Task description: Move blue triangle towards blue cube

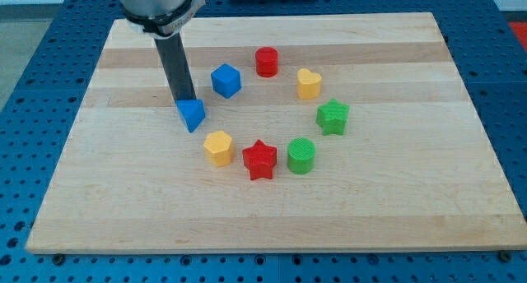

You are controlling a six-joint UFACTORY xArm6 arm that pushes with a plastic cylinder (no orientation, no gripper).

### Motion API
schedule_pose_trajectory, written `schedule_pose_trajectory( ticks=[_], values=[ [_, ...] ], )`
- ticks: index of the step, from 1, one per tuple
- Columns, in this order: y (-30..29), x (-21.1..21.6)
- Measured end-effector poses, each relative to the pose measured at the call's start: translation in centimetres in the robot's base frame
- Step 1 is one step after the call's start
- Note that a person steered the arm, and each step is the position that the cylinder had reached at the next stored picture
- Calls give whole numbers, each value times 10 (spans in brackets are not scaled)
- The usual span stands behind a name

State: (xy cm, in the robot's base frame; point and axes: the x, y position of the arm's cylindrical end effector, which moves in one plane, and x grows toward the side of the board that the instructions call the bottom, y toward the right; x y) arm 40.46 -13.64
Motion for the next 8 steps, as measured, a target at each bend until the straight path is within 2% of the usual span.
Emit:
schedule_pose_trajectory(
  ticks=[3,4,5,7,8],
  values=[
    [5,17],
    [-7,0],
    [-30,9],
    [-34,111],
    [-9,108]
  ],
)
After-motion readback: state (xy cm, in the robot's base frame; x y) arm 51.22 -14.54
